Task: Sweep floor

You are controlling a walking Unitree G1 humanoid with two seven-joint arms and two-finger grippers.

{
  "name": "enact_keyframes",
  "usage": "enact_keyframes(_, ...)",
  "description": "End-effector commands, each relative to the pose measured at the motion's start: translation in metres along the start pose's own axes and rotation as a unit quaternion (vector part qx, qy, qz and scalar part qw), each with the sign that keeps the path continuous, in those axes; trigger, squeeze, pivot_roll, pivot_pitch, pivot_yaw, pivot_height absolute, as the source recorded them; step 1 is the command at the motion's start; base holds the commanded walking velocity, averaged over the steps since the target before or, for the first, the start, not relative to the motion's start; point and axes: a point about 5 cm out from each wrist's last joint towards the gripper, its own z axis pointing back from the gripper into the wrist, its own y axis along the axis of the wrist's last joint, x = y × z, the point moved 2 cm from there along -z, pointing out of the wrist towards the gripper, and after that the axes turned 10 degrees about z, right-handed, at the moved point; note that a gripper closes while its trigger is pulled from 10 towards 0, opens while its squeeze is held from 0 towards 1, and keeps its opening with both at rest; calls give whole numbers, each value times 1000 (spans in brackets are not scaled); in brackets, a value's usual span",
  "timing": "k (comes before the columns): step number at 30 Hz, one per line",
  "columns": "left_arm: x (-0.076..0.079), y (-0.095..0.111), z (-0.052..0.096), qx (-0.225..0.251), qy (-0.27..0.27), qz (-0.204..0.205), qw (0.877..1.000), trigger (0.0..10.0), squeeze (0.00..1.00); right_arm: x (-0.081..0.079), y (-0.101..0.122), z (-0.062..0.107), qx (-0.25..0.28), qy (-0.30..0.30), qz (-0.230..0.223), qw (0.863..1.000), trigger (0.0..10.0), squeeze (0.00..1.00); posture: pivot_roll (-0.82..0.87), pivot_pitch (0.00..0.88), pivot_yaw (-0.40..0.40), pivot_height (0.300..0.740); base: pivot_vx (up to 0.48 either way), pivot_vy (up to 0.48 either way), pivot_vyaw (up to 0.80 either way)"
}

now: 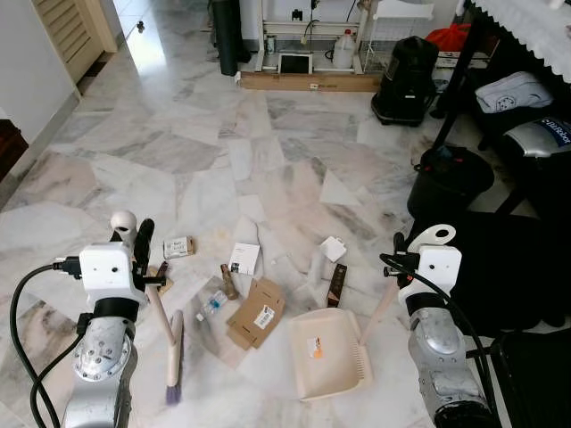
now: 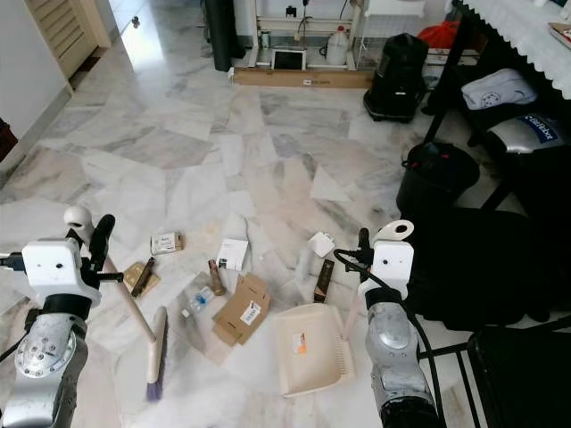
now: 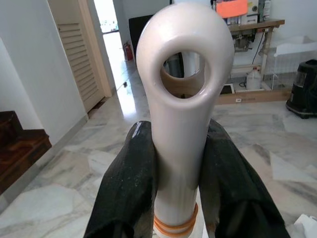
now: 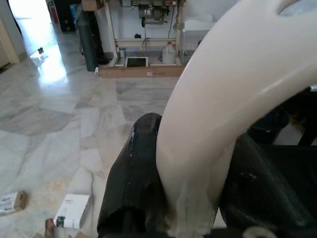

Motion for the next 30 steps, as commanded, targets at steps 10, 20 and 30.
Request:
enact_keyframes(10, 6, 10, -3, 16, -8, 4, 1000, 10000, 0, 7, 1, -1, 8, -6, -10, 1000, 10000, 0, -40, 64, 6, 740, 179, 0, 0)
enact_keyframes(20, 8, 13, -6, 19, -14, 6, 1000, 10000, 0, 8, 4, -4, 13, -7, -14, 1000, 10000, 0, -40, 74, 8, 740, 310, 0, -361)
enact_keyframes(30, 8, 19, -8, 28, -18, 8, 999, 10000, 0, 7, 5, -4, 14, -8, -21, 1000, 10000, 0, -33, 93, 9, 740, 313, 0, 0)
